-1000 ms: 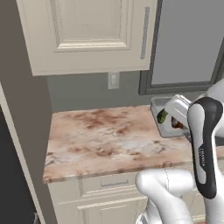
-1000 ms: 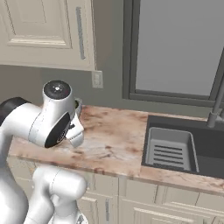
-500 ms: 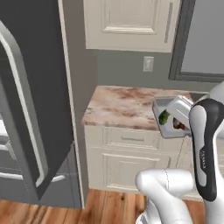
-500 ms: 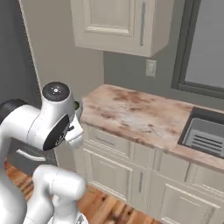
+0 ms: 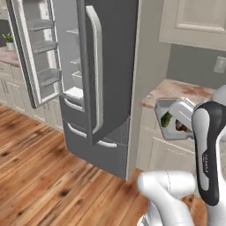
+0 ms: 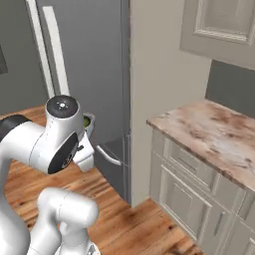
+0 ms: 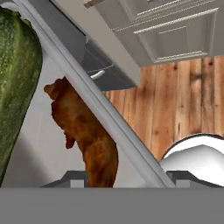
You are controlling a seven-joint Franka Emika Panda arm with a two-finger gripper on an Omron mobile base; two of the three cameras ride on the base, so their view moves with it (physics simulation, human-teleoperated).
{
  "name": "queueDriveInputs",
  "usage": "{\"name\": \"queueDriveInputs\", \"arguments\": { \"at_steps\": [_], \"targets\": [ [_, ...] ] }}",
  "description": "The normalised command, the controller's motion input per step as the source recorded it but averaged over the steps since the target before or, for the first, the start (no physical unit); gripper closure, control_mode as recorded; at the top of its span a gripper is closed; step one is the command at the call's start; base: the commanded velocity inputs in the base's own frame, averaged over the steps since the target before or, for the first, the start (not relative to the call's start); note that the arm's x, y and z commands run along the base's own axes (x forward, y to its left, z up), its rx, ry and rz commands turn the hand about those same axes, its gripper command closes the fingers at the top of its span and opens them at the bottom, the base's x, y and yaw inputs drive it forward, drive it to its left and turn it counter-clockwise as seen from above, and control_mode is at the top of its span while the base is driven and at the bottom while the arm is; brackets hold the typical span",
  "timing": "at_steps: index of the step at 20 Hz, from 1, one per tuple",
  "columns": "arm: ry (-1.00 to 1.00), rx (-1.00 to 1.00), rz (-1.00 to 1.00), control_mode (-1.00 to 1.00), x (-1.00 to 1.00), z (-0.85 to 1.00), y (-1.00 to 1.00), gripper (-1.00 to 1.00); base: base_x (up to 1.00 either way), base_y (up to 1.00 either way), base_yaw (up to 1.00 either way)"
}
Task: Place the tupperware on the second highest shelf of the fridge. Make space for the tupperware among the existing items by rearranging them on the shelves if needed. Close the fridge door when finished.
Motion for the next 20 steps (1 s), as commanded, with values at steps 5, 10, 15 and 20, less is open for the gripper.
{"name": "queueDriveInputs", "arguments": {
  "at_steps": [5,10,15,20],
  "targets": [
    [0.00,0.00,0.00,1.00,0.00,0.00,0.00,1.00,0.10,0.65,0.70],
    [0.00,0.00,0.00,1.00,0.00,0.00,0.00,1.00,0.33,0.92,0.61],
    [0.00,0.00,0.00,1.00,0.00,0.00,0.00,1.00,0.72,0.92,0.40],
    [0.00,0.00,0.00,1.00,0.00,0.00,0.00,1.00,0.71,0.43,-0.09]
  ]
}}
